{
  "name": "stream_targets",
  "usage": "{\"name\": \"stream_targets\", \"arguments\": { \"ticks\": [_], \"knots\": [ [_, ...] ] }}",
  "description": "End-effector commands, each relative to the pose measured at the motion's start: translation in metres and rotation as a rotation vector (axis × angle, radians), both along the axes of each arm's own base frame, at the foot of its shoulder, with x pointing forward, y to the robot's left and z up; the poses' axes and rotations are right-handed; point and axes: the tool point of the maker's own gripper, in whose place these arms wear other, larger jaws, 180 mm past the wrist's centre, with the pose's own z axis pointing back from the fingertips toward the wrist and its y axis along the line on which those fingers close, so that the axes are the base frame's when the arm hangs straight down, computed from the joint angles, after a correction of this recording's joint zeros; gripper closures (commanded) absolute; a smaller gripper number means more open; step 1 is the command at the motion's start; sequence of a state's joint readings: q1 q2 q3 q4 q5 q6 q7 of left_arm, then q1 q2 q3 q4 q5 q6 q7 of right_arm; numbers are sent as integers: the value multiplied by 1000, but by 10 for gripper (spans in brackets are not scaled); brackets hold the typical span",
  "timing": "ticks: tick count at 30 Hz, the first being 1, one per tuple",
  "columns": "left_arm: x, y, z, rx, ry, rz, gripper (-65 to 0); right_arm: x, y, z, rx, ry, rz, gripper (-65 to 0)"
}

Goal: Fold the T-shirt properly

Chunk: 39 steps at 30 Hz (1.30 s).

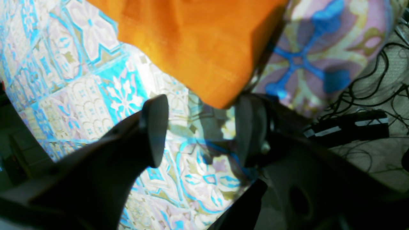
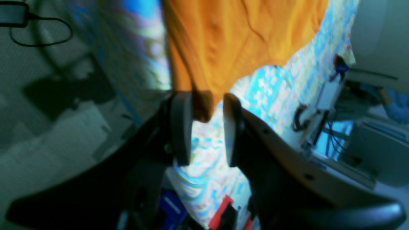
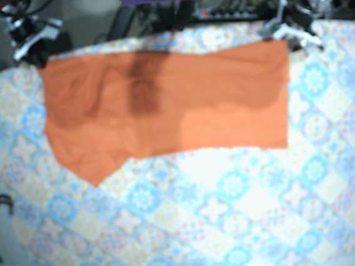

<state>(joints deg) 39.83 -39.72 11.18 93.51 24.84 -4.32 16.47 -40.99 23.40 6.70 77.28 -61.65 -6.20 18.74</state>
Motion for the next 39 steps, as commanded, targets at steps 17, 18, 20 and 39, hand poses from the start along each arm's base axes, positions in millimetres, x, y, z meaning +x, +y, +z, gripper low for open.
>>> {"name": "stream_targets", "arguments": {
  "ticks": [17, 18, 20, 39],
  "knots": [
    [5, 4, 5, 12, -21, -9, -326, 2, -5, 6, -14, -16, 7, -116],
    [5, 4, 5, 12, -21, -9, -326, 2, -5, 6, -15, -18, 6, -97],
    [5, 4, 5, 11, -21, -8, -326, 2, -5, 6, -15, -18, 6, -70],
    [5, 4, 5, 11, -22, -6, -193, 4, 16, -7, -4, 0, -3, -2]
  ]
}}
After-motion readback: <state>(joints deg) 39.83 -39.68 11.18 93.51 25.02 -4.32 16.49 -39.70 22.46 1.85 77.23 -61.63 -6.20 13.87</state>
